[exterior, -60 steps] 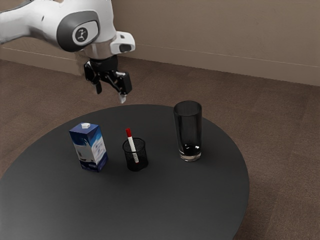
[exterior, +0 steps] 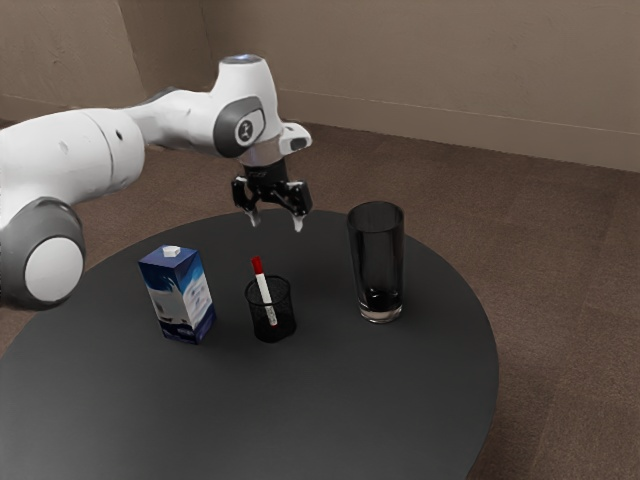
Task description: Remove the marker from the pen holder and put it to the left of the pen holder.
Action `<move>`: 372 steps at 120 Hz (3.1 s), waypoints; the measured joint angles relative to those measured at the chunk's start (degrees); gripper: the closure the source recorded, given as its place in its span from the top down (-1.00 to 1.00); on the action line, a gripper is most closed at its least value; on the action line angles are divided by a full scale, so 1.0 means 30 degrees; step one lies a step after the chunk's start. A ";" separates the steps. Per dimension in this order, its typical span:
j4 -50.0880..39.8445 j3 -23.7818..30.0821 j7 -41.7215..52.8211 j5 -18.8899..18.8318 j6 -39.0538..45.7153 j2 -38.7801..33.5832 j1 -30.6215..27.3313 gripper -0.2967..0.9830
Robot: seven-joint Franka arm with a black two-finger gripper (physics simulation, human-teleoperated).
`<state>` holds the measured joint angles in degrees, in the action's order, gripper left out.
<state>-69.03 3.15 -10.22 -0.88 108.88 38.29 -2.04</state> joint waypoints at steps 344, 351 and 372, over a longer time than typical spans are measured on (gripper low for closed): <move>-0.1880 -0.1001 0.1632 0.2235 0.1012 -0.1109 -0.3181 -0.64; -0.1945 -0.1022 0.1723 0.2513 0.0929 -0.0998 -0.3295 -0.44; -0.2150 -0.1078 0.1981 0.3192 0.0777 -0.1009 -0.3407 0.09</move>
<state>-75.48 -0.08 -4.28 8.70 111.21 35.27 -12.26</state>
